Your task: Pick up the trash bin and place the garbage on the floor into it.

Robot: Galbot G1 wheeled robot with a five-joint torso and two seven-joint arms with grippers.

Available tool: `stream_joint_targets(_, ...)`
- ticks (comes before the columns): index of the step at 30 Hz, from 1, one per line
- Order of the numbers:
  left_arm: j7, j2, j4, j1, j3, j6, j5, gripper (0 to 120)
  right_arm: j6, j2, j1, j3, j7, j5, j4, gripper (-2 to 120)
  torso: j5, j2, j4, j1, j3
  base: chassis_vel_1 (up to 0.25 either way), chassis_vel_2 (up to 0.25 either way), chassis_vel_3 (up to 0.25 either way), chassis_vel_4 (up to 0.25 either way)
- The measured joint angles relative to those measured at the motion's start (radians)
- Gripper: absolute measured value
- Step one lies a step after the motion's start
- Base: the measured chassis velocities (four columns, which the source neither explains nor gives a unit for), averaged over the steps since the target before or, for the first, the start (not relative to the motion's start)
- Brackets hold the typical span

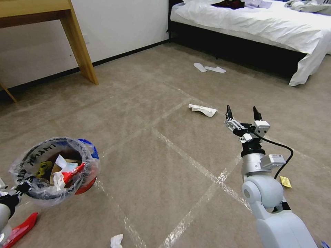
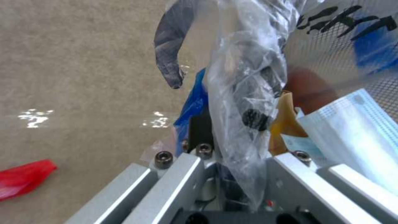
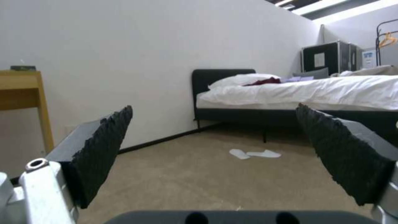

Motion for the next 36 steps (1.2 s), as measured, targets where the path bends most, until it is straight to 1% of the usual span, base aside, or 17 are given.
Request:
stream_joint_targets(21,-0.001,0.006,0.008,-0.006,0.003,-0.001,0.001,0,0.014,0.000,0.013,-0.012,-0.001,-0.005,-0.026,100,0.0001,0.000,0.0000,0.000,0.000,-0.123,0.128,0.125,-0.126)
stream_joint_targets(36,-0.003,0.005,0.022,-0.018,0.010,-0.001,0.005,0,0.019,0.006,0.036,-0.031,0.006,-0.010,-0.057,100,0.0000,0.000,-0.0001,0.000,0.000,-0.109,0.101,0.107,-0.106)
